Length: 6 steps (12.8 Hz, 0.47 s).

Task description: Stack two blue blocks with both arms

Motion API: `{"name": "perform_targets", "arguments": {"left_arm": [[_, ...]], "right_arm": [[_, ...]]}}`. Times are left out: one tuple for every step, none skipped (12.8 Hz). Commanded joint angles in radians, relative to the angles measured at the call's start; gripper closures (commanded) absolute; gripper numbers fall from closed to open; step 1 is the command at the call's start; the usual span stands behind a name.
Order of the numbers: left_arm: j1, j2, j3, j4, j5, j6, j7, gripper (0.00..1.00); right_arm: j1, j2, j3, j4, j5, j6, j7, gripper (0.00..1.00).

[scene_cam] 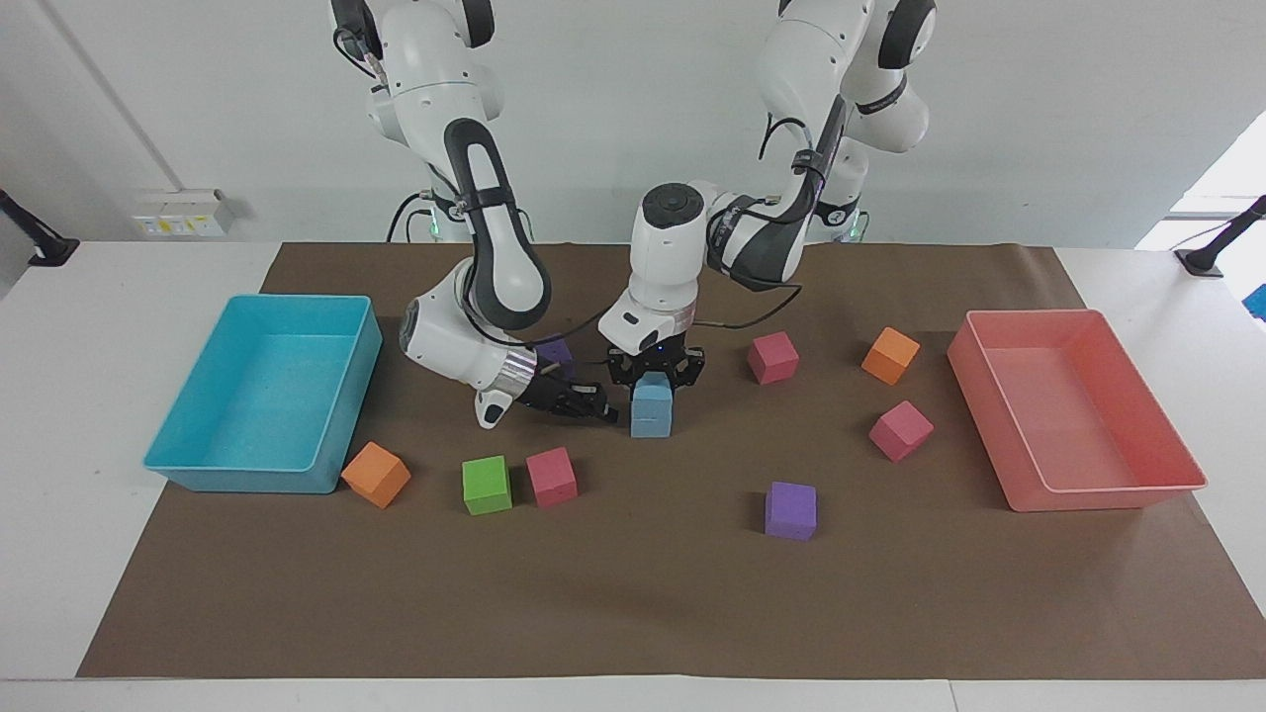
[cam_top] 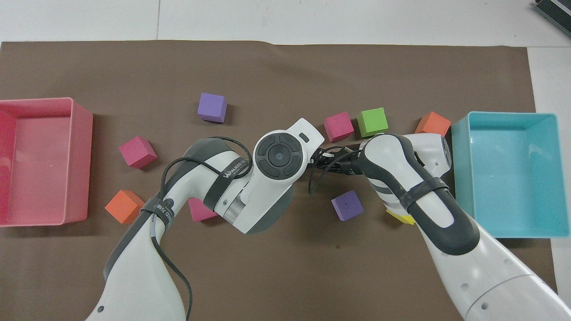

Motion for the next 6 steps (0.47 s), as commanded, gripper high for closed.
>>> {"name": "perform_targets", "arguments": {"left_arm": [[-0.017,0.012,0.015,0.022,0.027,-0.021,-0.031,1.00],[-0.017,0.010,0.015,0.022,0.027,-0.022,-0.031,1.00],[-0.017,0.010,0.016,0.022,0.027,-0.022,-0.031,1.00],[-0.017,0.010,0.016,0.022,0.027,-0.022,-0.033,0.99],[-0.017,0.010,0.015,0.022,0.027,-0.022,-0.033,0.96],[-0.017,0.010,0.016,0.022,0.027,-0.022,-0.033,0.87]], "right_arm": [[-0.003,-0.002,0.006,-0.006,0.030,0.019,0.001,1.00],[-0.003,-0.004,0.008,-0.006,0.030,0.019,0.001,1.00],[-0.002,-0.002,0.008,-0.006,0.030,0.019,0.001,1.00],[-0.003,-0.004,0.008,-0.006,0.030,0.020,0.001,1.00],[-0.002,-0.004,0.008,-0.006,0.030,0.020,0.001,1.00],[-0.002,-0.004,0.006,-0.006,0.030,0.020,0.001,1.00]]}}
